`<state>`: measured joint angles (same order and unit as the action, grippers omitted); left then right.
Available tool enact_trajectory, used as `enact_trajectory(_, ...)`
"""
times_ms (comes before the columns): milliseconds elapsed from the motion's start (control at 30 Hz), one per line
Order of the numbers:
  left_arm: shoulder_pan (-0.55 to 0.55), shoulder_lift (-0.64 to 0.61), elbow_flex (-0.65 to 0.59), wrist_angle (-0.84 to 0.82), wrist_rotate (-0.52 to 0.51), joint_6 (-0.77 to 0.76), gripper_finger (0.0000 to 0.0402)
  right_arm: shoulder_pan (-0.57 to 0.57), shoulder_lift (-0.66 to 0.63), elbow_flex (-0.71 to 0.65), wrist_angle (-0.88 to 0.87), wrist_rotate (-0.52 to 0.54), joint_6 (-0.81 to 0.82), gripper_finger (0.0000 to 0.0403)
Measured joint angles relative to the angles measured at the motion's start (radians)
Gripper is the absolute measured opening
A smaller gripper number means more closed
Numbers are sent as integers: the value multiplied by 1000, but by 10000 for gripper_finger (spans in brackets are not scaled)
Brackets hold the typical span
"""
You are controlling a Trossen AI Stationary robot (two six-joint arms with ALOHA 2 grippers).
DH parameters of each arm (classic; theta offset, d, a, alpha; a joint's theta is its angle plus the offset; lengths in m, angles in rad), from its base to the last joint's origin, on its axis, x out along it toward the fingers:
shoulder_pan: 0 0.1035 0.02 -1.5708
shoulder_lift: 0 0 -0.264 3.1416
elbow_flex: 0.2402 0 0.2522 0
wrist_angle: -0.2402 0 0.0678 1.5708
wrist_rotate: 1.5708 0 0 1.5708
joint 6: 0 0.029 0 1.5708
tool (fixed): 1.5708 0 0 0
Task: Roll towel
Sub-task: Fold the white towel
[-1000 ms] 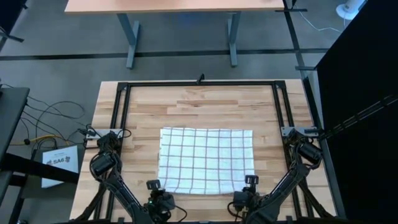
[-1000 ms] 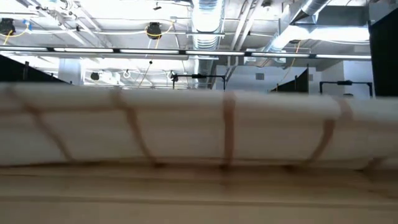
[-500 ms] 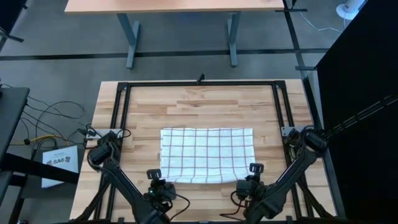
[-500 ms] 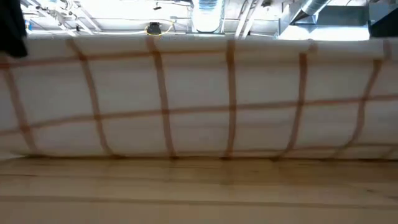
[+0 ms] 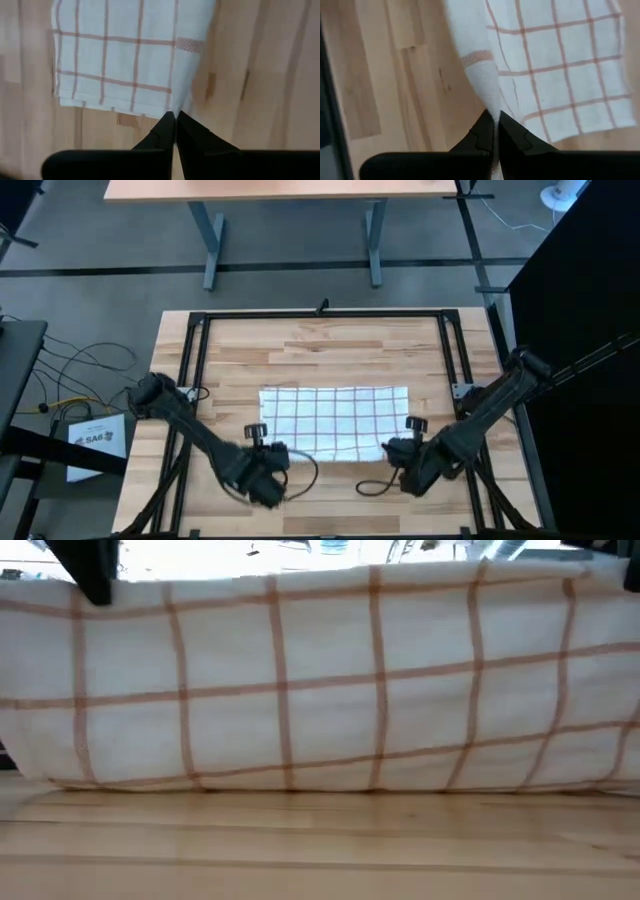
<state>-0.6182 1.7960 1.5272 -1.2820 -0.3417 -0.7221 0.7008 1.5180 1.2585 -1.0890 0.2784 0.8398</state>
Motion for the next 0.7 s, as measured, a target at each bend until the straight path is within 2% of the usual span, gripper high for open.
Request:
enact_trajectory(300, 116, -273, -435, 388, 103, 58, 0, -111, -107, -232, 232, -150, -74, 0)
enact_trajectory(433, 122, -312, -521, 490, 126, 76, 0, -136, -113, -305, 325, -214, -99, 0)
enact_trajectory(700, 161, -304, -585, 529, 154, 130, 0, -241, -113, -410, 400, -284, -184, 0)
